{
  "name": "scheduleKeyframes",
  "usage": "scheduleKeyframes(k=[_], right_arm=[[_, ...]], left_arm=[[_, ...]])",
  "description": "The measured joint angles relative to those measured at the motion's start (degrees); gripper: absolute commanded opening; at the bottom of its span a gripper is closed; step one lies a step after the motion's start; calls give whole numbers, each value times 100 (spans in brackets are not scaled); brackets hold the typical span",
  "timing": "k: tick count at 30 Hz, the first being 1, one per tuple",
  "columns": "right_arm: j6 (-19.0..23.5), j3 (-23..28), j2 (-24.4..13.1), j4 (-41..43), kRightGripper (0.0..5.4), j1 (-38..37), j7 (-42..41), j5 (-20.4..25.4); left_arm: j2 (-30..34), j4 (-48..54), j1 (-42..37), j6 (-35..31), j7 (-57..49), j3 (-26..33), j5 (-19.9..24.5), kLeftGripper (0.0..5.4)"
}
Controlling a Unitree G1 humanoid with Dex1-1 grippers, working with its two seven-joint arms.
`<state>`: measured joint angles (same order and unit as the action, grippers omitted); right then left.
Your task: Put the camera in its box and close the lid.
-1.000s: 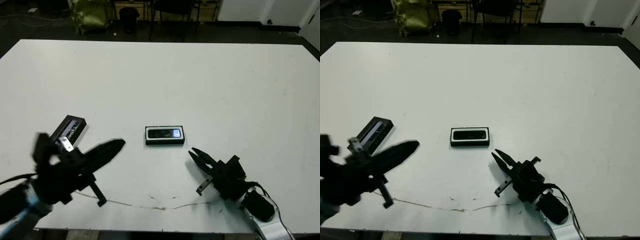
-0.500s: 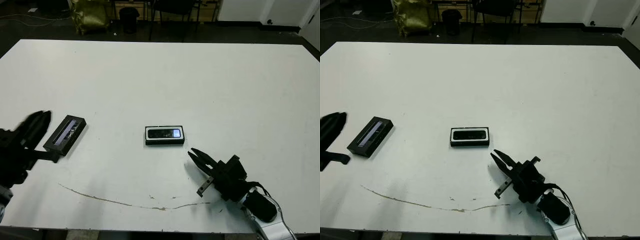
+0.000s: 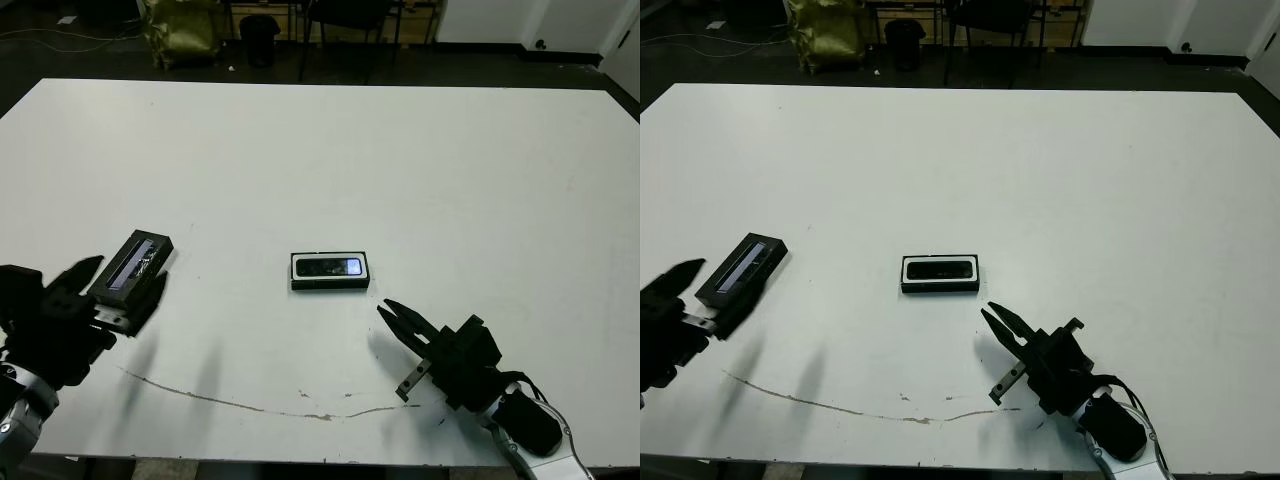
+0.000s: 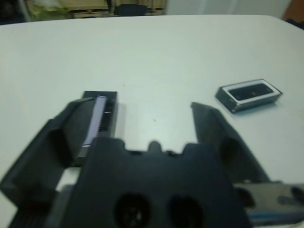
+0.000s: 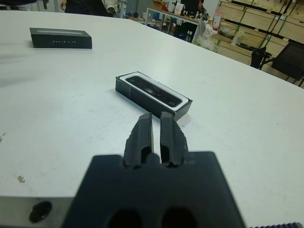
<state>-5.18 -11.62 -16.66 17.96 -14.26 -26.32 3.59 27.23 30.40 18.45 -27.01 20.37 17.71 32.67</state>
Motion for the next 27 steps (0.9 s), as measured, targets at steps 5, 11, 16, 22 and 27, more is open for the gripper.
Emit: scheduleKeyframes(k=[5, 11, 16, 22, 27], right_arm=[[-5, -1, -5, -41, 0, 4, 8, -9], [-6, -1, -13, -121, 0, 11, 6, -7], [-8, -2, -45, -155, 0, 27, -6, -8], [-10, -3, -59, -187, 0, 43, -13, -6], [-1, -3, -58, -218, 0, 39, -47, 7]], left_arm=[[-111, -296, -89, 438, -47, -173, -603, 538], [-47, 377, -81, -106, -759, 2, -1232, 538], [-137, 787, -113, -482, -1046, 121, -1336, 538], [-232, 701, -156, -147, -938, 221, -1412, 538], [-210, 538, -198, -140, -500, 353, -1129, 538]])
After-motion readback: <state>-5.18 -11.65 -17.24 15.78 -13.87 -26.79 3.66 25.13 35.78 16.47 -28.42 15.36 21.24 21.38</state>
